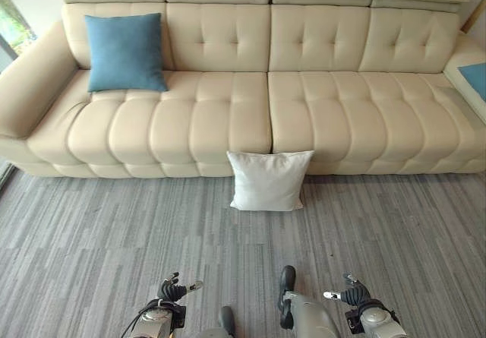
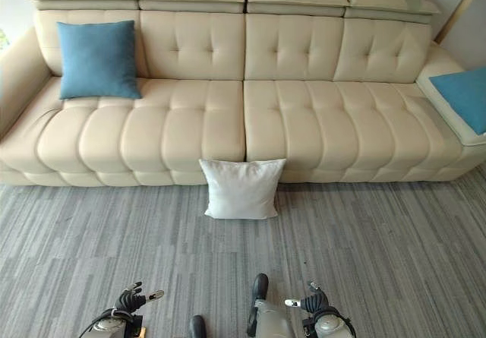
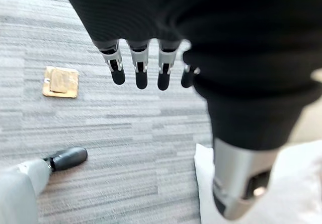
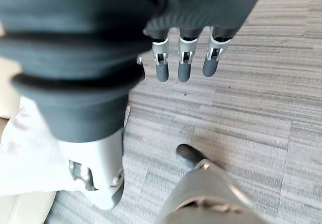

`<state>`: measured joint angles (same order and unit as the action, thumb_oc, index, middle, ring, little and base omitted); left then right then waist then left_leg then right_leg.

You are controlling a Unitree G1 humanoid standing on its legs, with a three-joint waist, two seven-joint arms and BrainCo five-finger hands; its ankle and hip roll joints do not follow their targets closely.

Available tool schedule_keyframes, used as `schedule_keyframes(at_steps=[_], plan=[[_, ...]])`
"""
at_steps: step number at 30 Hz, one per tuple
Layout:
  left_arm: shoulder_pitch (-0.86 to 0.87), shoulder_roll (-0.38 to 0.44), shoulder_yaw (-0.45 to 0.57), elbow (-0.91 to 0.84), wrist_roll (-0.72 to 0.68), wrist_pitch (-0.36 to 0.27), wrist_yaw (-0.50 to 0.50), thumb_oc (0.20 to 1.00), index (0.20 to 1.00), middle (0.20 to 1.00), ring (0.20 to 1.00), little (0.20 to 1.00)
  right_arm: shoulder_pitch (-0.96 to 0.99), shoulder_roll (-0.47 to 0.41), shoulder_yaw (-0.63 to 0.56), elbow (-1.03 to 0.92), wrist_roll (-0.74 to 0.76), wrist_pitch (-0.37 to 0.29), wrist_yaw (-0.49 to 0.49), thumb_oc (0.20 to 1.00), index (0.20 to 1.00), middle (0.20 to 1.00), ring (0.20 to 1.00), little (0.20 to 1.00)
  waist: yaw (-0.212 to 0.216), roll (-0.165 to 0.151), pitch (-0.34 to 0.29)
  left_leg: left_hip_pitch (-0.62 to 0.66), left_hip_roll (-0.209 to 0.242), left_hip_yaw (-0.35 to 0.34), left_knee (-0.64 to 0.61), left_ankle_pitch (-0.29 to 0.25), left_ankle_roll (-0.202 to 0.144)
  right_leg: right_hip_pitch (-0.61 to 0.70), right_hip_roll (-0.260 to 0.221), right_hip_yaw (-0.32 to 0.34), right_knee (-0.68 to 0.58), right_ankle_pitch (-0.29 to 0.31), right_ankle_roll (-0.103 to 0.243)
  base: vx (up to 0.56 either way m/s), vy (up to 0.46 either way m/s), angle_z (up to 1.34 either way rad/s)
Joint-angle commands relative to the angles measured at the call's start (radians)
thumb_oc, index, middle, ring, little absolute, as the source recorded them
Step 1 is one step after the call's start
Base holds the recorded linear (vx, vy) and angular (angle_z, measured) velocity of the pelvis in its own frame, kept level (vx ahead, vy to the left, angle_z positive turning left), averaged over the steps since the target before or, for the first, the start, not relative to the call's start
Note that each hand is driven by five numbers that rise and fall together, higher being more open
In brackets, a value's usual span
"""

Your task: Pick up all the scattered cushions and arrange them neatly on the sofa.

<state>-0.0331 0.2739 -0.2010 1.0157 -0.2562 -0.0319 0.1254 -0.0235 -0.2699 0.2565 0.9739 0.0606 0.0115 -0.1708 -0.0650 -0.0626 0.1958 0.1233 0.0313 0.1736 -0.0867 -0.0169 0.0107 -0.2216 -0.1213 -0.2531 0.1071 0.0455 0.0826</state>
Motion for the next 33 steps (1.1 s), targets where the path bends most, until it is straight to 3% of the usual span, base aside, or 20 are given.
schedule_keyframes(at_steps=[1,4,8,10,12,14,16,22,24,25,28,30,33], plan=[[-0.024,-0.015,0.002,-0.038,-0.009,-0.024,-0.012,1.000,1.000,1.000,1.000,1.000,-0.012,-0.056,-0.008,-0.027,0.025,-0.012,-0.016,1.000,1.000,1.000,1.000,1.000,-0.016,0.053,-0.001,0.038,0.018,-0.026,0.100,-0.140,-0.040,0.096,0.038,0.017,-0.034,-0.056,0.006,0.19,-0.141,-0.03],[-0.020,-0.027,0.007,-0.046,-0.042,-0.021,-0.013,1.000,1.000,1.000,1.000,1.000,-0.023,-0.071,-0.009,-0.020,0.036,-0.014,-0.014,1.000,1.000,1.000,1.000,1.000,-0.018,0.055,0.011,-0.029,0.036,-0.034,0.303,-0.098,-0.065,0.132,0.049,0.036,-0.031,-0.083,-0.027,0.21,-0.175,-0.11],[-0.021,-0.034,0.000,-0.060,-0.067,-0.027,-0.008,1.000,1.000,1.000,1.000,1.000,-0.030,-0.091,-0.017,-0.018,0.046,-0.016,-0.018,1.000,1.000,1.000,1.000,1.000,0.000,0.052,0.029,-0.141,0.009,-0.083,0.449,-0.046,-0.069,0.192,0.057,0.068,-0.048,-0.118,-0.054,0.22,-0.092,-0.24],[-0.008,-0.034,-0.001,-0.075,-0.061,-0.023,-0.012,1.000,1.000,1.000,1.000,1.000,-0.027,-0.099,-0.017,-0.014,0.043,-0.015,-0.014,1.000,1.000,1.000,1.000,1.000,0.019,0.041,0.030,-0.201,0.001,-0.081,0.388,-0.079,-0.052,0.235,0.050,0.088,-0.068,-0.140,-0.049,0.35,-0.041,-0.13],[-0.004,-0.033,0.000,-0.076,-0.060,-0.021,-0.012,1.000,1.000,1.000,1.000,1.000,-0.026,-0.100,-0.017,-0.013,0.042,-0.016,-0.014,1.000,1.000,1.000,1.000,1.000,0.027,0.042,0.033,-0.206,-0.001,-0.086,0.357,-0.078,-0.050,0.250,0.051,0.093,-0.074,-0.148,-0.047,0.18,0.017,-0.19],[0.004,-0.035,0.001,-0.079,-0.065,-0.020,-0.009,1.000,1.000,1.000,1.000,1.000,-0.025,-0.102,-0.012,-0.013,0.039,-0.018,-0.014,1.000,1.000,1.000,1.000,1.000,0.045,0.053,0.035,-0.240,-0.001,-0.120,0.251,-0.016,-0.059,0.287,0.063,0.107,-0.090,-0.167,-0.046,0.31,0.048,-0.30],[0.007,-0.035,-0.001,-0.088,-0.067,-0.018,-0.002,1.000,1.000,1.000,1.000,1.000,-0.026,-0.103,-0.003,-0.014,0.033,-0.016,-0.018,1.000,1.000,1.000,1.000,1.000,0.071,0.068,0.041,-0.316,0.015,-0.158,0.124,0.087,-0.073,0.340,0.078,0.122,-0.103,-0.198,-0.043,0.37,0.092,-0.26],[0.028,-0.028,0.014,-0.076,-0.054,-0.016,-0.005,1.000,1.000,1.000,1.000,1.000,-0.013,-0.100,0.007,-0.010,0.003,-0.003,-0.006,1.000,1.000,1.000,1.000,1.000,0.099,0.074,0.023,-0.333,0.014,-0.122,0.054,0.136,-0.068,0.414,0.074,0.162,-0.105,-0.234,-0.019,0.29,0.162,-0.17],[0.034,-0.025,0.023,-0.056,-0.047,-0.017,-0.008,1.000,1.000,1.000,1.000,1.000,-0.013,-0.090,0.008,-0.002,-0.009,-0.002,0.000,1.000,1.000,1.000,1.000,1.000,0.103,0.062,0.004,-0.337,-0.005,-0.131,0.086,0.125,-0.053,0.413,0.048,0.173,-0.082,-0.232,-0.007,0.37,0.271,-0.50],[0.030,-0.017,0.026,-0.040,-0.032,-0.015,-0.013,1.000,1.000,1.000,1.000,1.000,-0.012,-0.078,0.012,-0.003,-0.006,-0.006,0.009,1.000,1.000,1.000,1.000,1.000,0.105,0.042,-0.008,-0.326,-0.022,-0.124,0.110,0.095,-0.035,0.390,0.028,0.190,-0.023,-0.211,0.013,0.32,0.230,-0.39],[0.023,-0.008,0.027,-0.037,-0.027,-0.015,-0.016,1.000,1.000,1.000,1.000,1.000,-0.014,-0.068,0.020,0.002,-0.011,-0.002,0.017,1.000,1.000,1.000,1.000,1.000,0.106,0.033,-0.008,-0.301,-0.032,-0.116,0.109,0.069,-0.013,0.334,0.015,0.204,0.089,-0.175,0.035,0.19,0.182,-0.09],[0.014,0.001,0.022,-0.034,-0.027,-0.016,-0.013,1.000,1.000,1.000,1.000,1.000,-0.021,-0.057,0.020,-0.005,-0.002,-0.002,0.016,1.000,1.000,1.000,1.000,1.000,0.093,0.035,0.007,-0.255,-0.047,-0.107,0.095,0.039,0.019,0.235,-0.003,0.213,0.267,-0.069,0.066,0.13,0.176,-0.22],[0.011,0.002,0.017,-0.031,-0.022,-0.017,-0.015,1.000,1.000,1.000,1.000,1.000,-0.015,-0.044,0.017,-0.005,0.012,-0.005,0.015,1.000,1.000,1.000,1.000,1.000,0.078,0.045,0.014,-0.207,-0.046,-0.116,0.072,0.026,0.028,0.174,0.018,0.222,0.321,-0.069,0.047,0.19,0.121,-0.01]])
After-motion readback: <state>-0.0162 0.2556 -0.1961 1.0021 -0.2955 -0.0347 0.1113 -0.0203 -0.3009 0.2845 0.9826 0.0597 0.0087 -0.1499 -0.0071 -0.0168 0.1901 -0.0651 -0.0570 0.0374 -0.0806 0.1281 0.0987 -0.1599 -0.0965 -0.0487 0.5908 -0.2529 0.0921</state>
